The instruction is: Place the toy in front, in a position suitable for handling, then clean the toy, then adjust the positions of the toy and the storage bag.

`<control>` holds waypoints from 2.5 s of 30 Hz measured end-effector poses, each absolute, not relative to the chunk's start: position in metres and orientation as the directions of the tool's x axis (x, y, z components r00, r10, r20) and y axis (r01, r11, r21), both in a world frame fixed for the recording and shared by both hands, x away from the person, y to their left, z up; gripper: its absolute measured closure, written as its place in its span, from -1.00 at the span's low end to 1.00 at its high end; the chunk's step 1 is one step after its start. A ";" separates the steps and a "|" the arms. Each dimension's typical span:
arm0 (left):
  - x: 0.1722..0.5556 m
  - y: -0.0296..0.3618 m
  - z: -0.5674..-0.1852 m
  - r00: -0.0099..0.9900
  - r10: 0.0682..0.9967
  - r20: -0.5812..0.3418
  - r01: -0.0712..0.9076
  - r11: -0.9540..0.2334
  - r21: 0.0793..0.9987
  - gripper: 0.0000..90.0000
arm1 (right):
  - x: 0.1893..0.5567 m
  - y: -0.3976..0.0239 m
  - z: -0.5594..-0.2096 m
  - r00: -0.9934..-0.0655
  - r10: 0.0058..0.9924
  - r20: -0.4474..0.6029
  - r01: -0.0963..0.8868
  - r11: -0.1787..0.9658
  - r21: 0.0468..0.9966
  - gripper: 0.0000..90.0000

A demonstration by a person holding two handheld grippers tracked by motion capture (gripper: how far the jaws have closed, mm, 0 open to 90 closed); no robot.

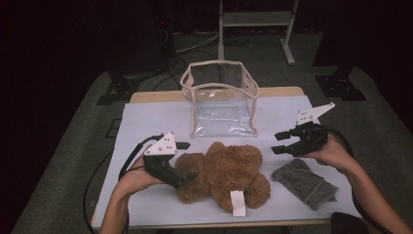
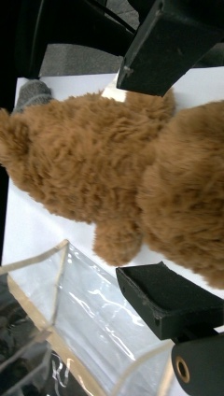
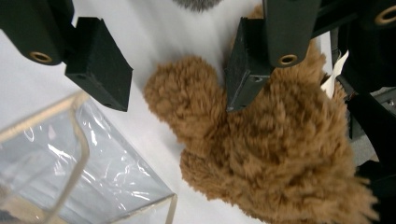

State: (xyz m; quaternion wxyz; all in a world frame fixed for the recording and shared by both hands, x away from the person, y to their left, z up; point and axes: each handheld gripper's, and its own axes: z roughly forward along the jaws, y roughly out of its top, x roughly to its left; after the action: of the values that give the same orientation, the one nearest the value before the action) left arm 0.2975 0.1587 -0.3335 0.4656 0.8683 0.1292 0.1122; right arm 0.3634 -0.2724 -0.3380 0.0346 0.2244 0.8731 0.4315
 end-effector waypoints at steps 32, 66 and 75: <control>0.292 0.215 -0.343 0.879 0.466 0.095 0.188 -0.523 0.831 -0.91 | 0.434 -0.164 -0.268 -0.965 0.257 0.054 0.211 0.638 0.741 -0.19; 0.290 0.232 -0.347 0.861 0.501 0.090 0.223 -0.530 0.818 -0.92 | 0.478 -0.111 -0.242 -0.982 0.186 0.036 0.161 0.718 0.677 -0.18; 0.293 0.231 -0.351 0.866 0.493 0.084 0.227 -0.538 0.812 -0.92 | 0.485 -0.109 -0.235 -0.982 0.188 0.022 0.155 0.729 0.667 -0.18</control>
State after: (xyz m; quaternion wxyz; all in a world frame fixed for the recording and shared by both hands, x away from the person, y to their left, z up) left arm 0.2933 0.2313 -0.3505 0.4333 0.8633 0.2083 0.1534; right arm 0.4851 -0.1086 -0.2350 0.0236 0.0923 0.9295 0.3563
